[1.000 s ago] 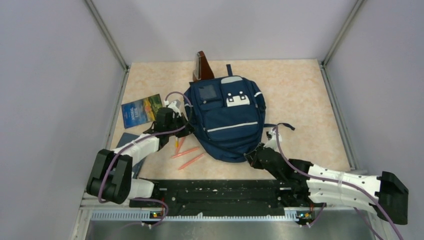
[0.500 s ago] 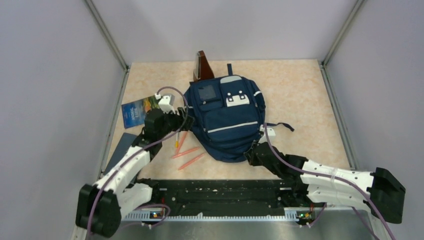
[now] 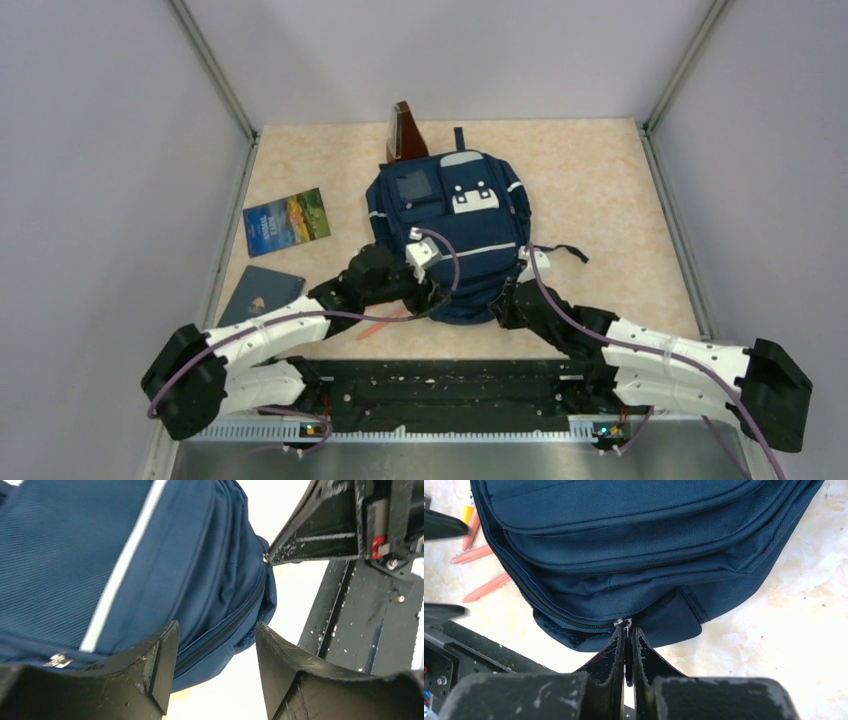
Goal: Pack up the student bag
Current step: Zip the student bag at the center of the board.
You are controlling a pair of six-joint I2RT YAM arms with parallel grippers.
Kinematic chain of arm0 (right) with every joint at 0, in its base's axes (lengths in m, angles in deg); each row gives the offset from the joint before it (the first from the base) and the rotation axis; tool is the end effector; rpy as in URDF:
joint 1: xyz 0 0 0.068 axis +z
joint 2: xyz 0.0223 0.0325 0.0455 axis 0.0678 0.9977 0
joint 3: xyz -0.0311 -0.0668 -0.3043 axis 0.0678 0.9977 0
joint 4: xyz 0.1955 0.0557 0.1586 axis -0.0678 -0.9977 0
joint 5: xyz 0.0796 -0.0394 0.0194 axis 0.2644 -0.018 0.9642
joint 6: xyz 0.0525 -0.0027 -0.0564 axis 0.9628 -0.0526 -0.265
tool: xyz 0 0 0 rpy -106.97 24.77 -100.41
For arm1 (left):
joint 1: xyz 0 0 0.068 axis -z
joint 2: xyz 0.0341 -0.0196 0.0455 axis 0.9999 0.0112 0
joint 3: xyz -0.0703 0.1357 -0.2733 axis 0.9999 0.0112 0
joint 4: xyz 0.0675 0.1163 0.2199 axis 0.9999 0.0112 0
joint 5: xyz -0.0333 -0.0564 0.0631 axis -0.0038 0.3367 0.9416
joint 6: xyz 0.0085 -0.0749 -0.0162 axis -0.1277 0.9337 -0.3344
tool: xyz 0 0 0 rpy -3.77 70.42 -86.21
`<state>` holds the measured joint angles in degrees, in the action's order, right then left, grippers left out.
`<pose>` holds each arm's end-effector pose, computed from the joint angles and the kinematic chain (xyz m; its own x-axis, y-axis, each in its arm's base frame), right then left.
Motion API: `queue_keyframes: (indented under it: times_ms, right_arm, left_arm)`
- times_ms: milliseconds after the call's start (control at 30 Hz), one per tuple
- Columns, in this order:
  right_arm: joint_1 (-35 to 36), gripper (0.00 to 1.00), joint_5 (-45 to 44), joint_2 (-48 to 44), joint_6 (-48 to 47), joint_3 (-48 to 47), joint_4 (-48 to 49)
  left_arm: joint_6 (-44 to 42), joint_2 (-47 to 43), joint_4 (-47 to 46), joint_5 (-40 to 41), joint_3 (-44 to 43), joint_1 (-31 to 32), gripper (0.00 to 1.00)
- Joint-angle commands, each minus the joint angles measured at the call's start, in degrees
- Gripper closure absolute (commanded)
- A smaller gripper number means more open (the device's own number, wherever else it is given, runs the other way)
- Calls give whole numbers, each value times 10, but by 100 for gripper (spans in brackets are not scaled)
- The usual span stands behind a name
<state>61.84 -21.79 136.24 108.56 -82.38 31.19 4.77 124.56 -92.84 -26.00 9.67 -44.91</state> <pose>0.1134 0.1369 0.2073 -0.6808 0.1367 -0.7196 -0.2326 0.8913 0.3893 0.1538 -0.1813 0.2601 -0.3205 0.2288 -0.9192 0.8610 0.4751 -0.1819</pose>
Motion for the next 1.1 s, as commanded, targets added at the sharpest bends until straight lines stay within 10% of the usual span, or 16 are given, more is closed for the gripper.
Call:
queue_keyframes:
  times_ms: [0,733,1067]
  right_arm:
    - [-9,100,-2,-16,0,-12,1]
    - [-10,100,-24,-11,-7,-18,-23]
    - [-11,100,-22,18,-20,-30,-21]
  left_arm:
    - [-54,65,-73,-1,-17,38,37]
    - [-43,258,-121,-36,-102,98,43]
    - [-1,245,-130,5,-77,110,100]
